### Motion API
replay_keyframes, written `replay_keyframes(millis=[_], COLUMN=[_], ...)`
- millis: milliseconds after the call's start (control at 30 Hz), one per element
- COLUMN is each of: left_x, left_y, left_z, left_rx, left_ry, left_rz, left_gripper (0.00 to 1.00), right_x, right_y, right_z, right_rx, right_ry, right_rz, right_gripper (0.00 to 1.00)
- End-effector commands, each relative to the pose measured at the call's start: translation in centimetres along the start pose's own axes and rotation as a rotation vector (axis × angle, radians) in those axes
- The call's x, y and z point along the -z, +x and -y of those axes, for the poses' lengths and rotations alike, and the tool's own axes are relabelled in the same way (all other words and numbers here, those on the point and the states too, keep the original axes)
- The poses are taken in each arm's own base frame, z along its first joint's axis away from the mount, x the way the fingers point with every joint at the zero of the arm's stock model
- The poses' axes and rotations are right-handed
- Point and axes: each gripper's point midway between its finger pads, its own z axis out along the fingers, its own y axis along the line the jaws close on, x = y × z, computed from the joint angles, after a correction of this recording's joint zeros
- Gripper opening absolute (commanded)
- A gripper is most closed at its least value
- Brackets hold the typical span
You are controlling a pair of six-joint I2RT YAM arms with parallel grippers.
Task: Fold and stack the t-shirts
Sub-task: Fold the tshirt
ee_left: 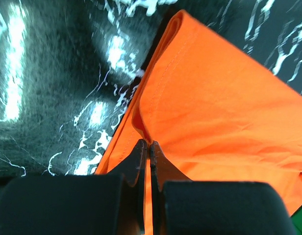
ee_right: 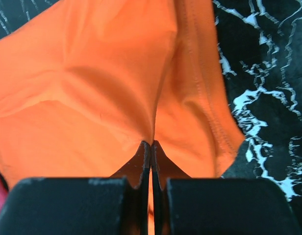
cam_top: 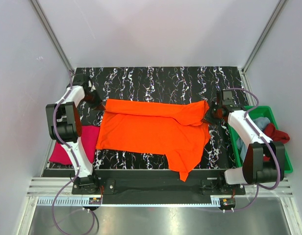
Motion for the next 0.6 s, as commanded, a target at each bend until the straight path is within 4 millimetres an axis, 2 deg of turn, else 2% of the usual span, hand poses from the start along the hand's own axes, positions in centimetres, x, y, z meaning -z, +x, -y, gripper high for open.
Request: replay_keyframes(millis=[0,400,567], left_x=[0.3,-0.4,-0.8], left_y=[0.6,1.2,1.4], left_z=[-0.8,-1.2,-1.5], left_rx=[-0.007,0.003,0.003], left_ry=[-0.019,-0.029,-0.038], left_rz=[-0.007,-0.029,-0.038], left_gripper=[0.00,0.01,0.03], right_x=[0.4,0.0,0.2], right_y=[-1.1,0.8,1.3], right_z=[0.8,1.6,1.2], right_rx=[0.049,0.039,0.005], right_ry=[0.035,0.041,0.017], right_rz=[0.053,-0.001,-0.012], right_gripper=[0.00,0.00,0.00])
